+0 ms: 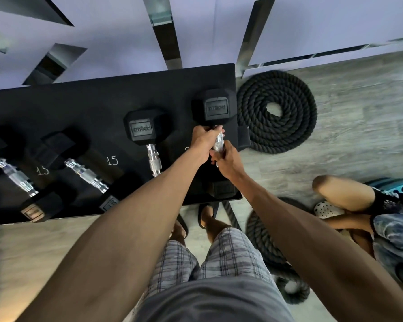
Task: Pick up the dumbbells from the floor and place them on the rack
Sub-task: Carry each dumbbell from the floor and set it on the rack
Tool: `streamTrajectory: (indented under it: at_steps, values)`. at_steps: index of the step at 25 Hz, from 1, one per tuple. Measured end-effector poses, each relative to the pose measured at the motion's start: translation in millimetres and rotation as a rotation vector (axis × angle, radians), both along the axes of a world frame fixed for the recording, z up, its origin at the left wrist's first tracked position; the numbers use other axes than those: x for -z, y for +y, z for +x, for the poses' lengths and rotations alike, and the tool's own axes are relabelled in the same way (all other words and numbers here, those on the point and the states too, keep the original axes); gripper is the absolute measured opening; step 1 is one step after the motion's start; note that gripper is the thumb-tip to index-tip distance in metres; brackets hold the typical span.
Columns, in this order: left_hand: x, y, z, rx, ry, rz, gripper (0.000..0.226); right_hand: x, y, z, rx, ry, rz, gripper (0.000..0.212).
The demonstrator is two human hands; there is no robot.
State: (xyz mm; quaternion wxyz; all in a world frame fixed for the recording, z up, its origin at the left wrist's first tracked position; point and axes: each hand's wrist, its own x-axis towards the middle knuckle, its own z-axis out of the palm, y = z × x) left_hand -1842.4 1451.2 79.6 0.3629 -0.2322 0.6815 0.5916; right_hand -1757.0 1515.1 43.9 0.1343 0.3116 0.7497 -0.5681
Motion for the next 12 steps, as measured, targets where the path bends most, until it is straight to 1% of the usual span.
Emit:
streamTrajectory:
  at_steps: [3,7,12]
  values:
    - [3.1,1.7,-6.9,0.018,0.006,-0.014,0.015,0.0,5.8,-5.6,-0.036,-0.007,0.024,0.025]
    - [5.1,0.3,-5.5,0.011,0.010,0.002,0.014,3.6,6.9,-4.4,-0.088,-0.042,0.065,0.025]
    - [6.7,-0.2,-5.1,0.037,0.016,-0.024,0.018,5.0,6.4,-4.0,-0.095,-0.043,0.054,0.029]
